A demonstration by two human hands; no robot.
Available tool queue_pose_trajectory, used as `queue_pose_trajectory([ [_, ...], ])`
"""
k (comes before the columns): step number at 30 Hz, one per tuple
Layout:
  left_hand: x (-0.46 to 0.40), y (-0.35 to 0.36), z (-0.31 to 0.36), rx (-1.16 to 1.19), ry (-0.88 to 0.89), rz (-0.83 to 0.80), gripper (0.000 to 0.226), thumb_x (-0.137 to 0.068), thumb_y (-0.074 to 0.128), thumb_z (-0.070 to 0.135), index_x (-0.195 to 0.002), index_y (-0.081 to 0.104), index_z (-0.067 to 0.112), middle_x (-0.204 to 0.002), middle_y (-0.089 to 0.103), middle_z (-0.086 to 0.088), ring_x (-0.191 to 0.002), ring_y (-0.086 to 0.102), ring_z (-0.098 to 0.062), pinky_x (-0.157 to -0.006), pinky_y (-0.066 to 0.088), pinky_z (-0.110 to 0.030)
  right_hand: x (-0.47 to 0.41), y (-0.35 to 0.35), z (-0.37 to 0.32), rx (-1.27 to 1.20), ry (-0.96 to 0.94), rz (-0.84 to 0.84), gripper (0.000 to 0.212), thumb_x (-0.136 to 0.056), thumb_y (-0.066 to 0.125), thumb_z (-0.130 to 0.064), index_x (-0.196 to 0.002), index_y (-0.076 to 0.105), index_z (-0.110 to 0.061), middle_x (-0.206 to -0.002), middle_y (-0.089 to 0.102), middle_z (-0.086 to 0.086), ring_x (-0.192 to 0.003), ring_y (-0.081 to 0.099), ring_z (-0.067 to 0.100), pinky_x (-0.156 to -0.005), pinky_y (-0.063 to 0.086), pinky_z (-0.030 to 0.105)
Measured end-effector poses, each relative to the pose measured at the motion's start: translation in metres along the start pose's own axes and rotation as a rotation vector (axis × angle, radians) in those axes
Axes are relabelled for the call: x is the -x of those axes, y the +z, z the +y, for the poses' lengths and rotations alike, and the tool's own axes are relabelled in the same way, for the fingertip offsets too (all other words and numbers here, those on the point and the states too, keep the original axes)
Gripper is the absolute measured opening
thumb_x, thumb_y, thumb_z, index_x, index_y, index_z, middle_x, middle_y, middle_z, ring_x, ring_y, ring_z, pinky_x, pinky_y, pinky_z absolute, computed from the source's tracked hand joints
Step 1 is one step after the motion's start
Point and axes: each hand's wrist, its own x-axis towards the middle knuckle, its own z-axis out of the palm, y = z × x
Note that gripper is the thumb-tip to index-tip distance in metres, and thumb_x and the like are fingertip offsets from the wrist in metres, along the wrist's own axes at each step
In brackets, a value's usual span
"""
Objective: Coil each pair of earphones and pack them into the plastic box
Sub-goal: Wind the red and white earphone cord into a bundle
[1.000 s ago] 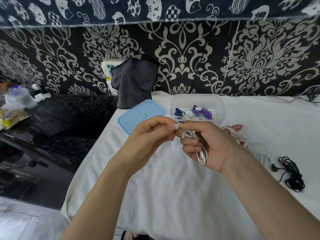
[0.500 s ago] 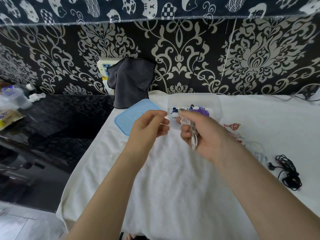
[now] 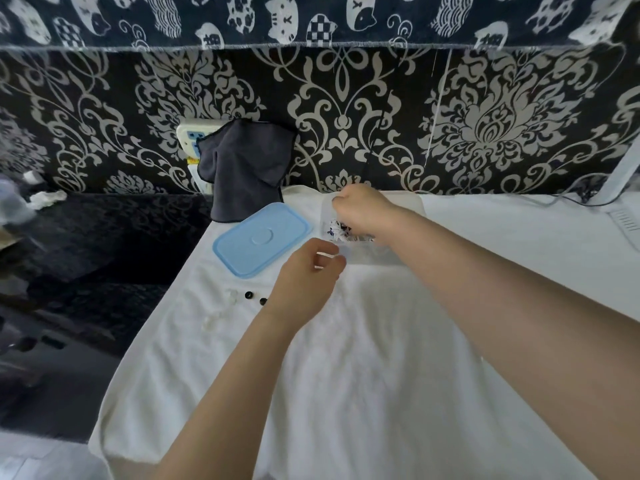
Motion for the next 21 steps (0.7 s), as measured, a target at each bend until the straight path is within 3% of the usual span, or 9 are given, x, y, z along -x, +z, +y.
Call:
queue_pose_trajectory([
  [3, 0.004, 0.003, -0.007, -0.174, 0.035, -0.053, 0.016, -0.097, 0.061, 0.028, -0.113, 0.061, 0.027, -0.097, 0.067, 0.005, -0.083, 0.064, -0.008, -0.055, 0.043, -0.014, 0.018, -0.03, 0.012, -0.272, -0.023, 0.118, 0.026, -0.093, 0.045, -0.008, -0.102, 0.069, -0.009, -0.096, 0.071, 0.013, -0.084, 0.074, 0.029, -0.076, 0.061, 0.04],
  [6, 0.009, 0.008, -0.012, -0.308, 0.109, -0.087, 0.02, -0.097, 0.06, 0.027, -0.117, 0.06, 0.027, -0.104, 0.065, 0.002, -0.086, 0.063, -0.013, -0.062, 0.046, -0.019, 0.056, -0.066, 0.044, -0.478, -0.006, 0.347, 0.022, -0.095, 0.049, -0.007, -0.101, 0.066, -0.02, -0.099, 0.071, 0.007, -0.078, 0.072, 0.018, -0.073, 0.062, 0.035],
  [8, 0.014, 0.015, -0.014, -0.387, 0.164, -0.118, 0.023, -0.097, 0.06, 0.026, -0.12, 0.061, 0.027, -0.107, 0.064, 0.003, -0.09, 0.062, -0.013, -0.075, 0.051, -0.025, 0.083, -0.069, 0.074, -0.394, 0.064, 0.459, 0.019, -0.093, 0.053, -0.009, -0.102, 0.066, -0.02, -0.1, 0.07, 0.002, -0.084, 0.07, 0.018, -0.079, 0.06, 0.039],
  [10, 0.02, 0.022, -0.013, -0.434, 0.192, -0.164, 0.025, -0.096, 0.061, 0.026, -0.122, 0.062, 0.026, -0.108, 0.063, 0.003, -0.093, 0.062, -0.013, -0.085, 0.053, -0.03, 0.104, -0.054, 0.103, -0.202, 0.131, 0.462, 0.021, -0.088, 0.058, -0.011, -0.105, 0.067, -0.021, -0.103, 0.069, 0.0, -0.092, 0.067, 0.021, -0.086, 0.057, 0.042],
  [14, 0.028, 0.033, -0.011, -0.494, 0.192, -0.219, 0.029, -0.097, 0.06, 0.028, -0.126, 0.06, 0.027, -0.114, 0.061, 0.0, -0.097, 0.062, -0.015, -0.089, 0.053, -0.032, 0.115, -0.027, 0.132, 0.088, 0.124, 0.339, 0.025, -0.079, 0.067, -0.008, -0.102, 0.068, -0.017, -0.102, 0.068, 0.006, -0.097, 0.063, 0.029, -0.08, 0.052, 0.037],
  [18, 0.035, 0.042, -0.008, -0.559, 0.24, -0.225, 0.032, -0.097, 0.06, 0.029, -0.129, 0.058, 0.025, -0.117, 0.061, -0.003, -0.103, 0.06, -0.016, -0.094, 0.05, -0.032, 0.109, -0.014, 0.146, 0.271, 0.053, 0.293, 0.039, -0.084, 0.067, -0.023, -0.122, 0.061, -0.02, -0.11, 0.06, 0.011, -0.106, 0.056, 0.036, -0.081, 0.047, 0.039],
  [21, 0.039, 0.045, -0.005, -0.569, 0.26, -0.211, 0.033, -0.097, 0.06, 0.03, -0.13, 0.058, 0.025, -0.117, 0.06, -0.003, -0.104, 0.06, -0.015, -0.094, 0.05, -0.033, 0.104, -0.009, 0.149, 0.263, 0.008, 0.359, 0.021, -0.088, 0.064, -0.026, -0.108, 0.063, -0.018, -0.099, 0.064, 0.009, -0.098, 0.057, 0.035, -0.073, 0.048, 0.039],
])
